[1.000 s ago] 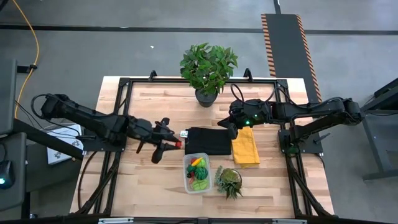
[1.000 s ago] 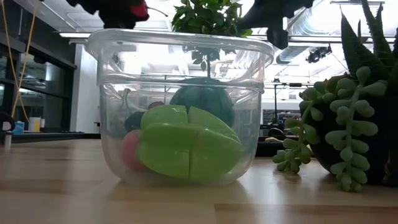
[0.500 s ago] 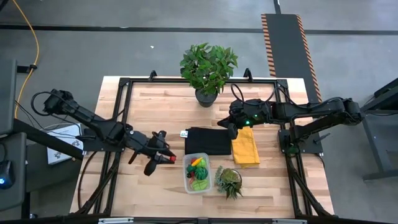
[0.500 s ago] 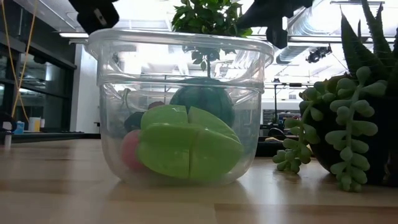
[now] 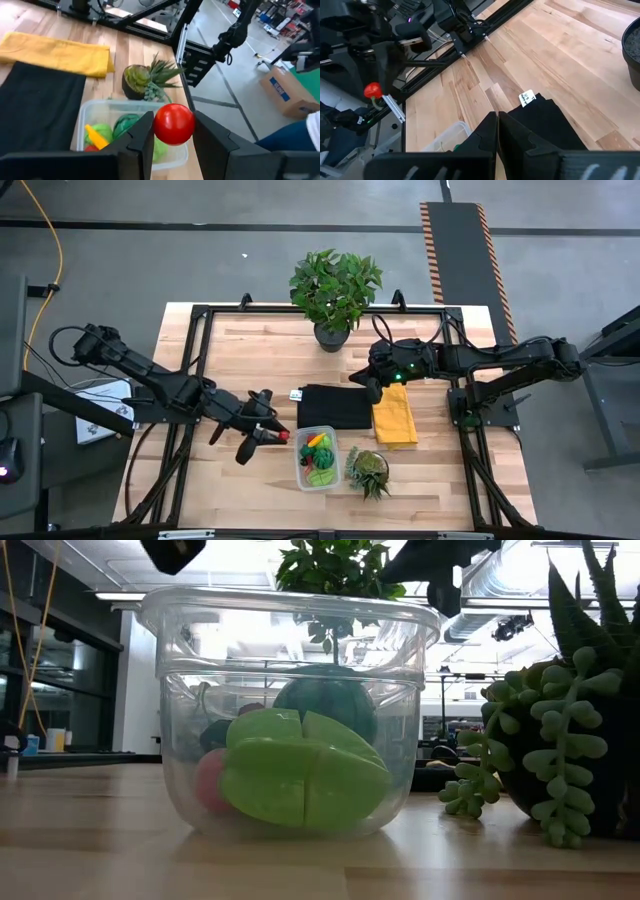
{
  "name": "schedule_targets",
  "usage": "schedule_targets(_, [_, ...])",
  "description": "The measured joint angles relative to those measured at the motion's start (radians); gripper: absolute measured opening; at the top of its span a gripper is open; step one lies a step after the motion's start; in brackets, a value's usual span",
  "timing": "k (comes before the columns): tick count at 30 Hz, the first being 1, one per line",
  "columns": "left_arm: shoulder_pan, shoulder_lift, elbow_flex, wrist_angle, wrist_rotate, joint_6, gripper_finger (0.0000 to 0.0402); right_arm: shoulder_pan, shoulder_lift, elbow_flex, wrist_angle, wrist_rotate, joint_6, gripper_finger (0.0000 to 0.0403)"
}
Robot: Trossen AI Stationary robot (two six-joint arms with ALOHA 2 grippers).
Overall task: Pick and placing Produce into tupperware
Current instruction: Put the cherry into the bin
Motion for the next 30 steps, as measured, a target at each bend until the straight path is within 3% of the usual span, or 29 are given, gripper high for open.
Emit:
schedule_targets(3, [0.000,0.041,0.049,-0.048,-0.002,0.030,0.0104,0.000,0.000,0.000,0.000,-0.012,-0.007,0.0006])
schedule_targets(8, [0.000,0.111,0.132,-0.144,0.002,0.085,0.0104,0.000,0.000,0.000,0.023,-0.211,-0.048,0.0006])
schedule_targets(12, [0.001,0.126,0.154,-0.154,0.005,0.093,0.0104,0.005,0.000,0.000,0.022,-0.278,0.010,0.0006])
schedule_targets(30, [0.001,0.126,0.153,-0.263,-0.070,-0.085,0.0104,0.147,0.000,0.000,0.009,-0.306,0.046,0.0006])
